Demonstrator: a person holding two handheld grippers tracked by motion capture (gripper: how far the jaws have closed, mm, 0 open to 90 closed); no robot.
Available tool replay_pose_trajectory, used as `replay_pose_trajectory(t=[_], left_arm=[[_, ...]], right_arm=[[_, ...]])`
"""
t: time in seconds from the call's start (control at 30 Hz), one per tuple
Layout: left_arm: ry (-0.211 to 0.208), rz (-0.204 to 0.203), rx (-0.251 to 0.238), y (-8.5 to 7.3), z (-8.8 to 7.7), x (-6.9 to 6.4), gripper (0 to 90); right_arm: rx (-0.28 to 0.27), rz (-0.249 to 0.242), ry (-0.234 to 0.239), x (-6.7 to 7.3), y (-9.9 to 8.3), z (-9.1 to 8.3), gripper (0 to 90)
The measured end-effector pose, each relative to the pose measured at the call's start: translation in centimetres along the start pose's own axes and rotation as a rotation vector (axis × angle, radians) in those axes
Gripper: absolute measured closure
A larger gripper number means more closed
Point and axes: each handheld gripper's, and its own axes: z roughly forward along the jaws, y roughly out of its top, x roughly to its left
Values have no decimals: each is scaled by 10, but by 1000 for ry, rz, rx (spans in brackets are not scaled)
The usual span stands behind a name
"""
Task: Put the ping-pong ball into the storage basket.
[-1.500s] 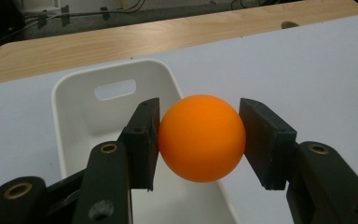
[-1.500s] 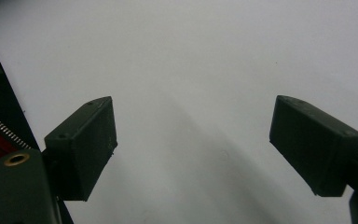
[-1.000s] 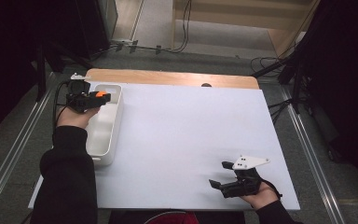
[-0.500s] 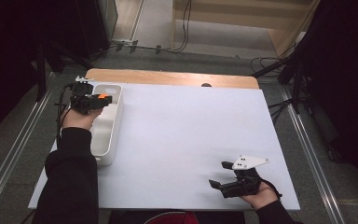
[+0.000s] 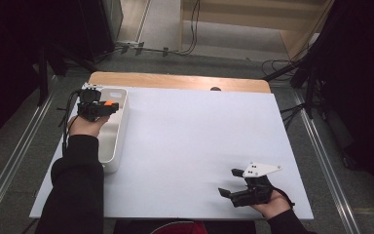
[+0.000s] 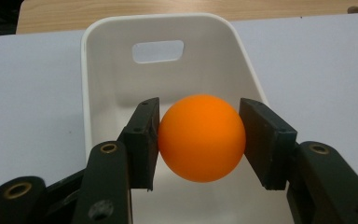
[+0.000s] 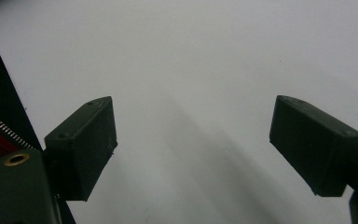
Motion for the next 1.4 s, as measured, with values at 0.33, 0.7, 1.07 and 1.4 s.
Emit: replay_pose_trajectory(t=[0.33,0.7,1.07,1.4], left_arm=[[-25,-41,-17,6,-9,1,351],[-111,-17,-6,12,-22,-6,272],[-229,31,-4,18,-32,-26,271],[-312,115,27,14,-20,-54,271]], right_arm=[[-2,-4,3,0,0,0,135],[-2,-5,5,-1,0,0,135],[3,-10,7,0,0,0,135],[9,-11,13,1,0,0,134]])
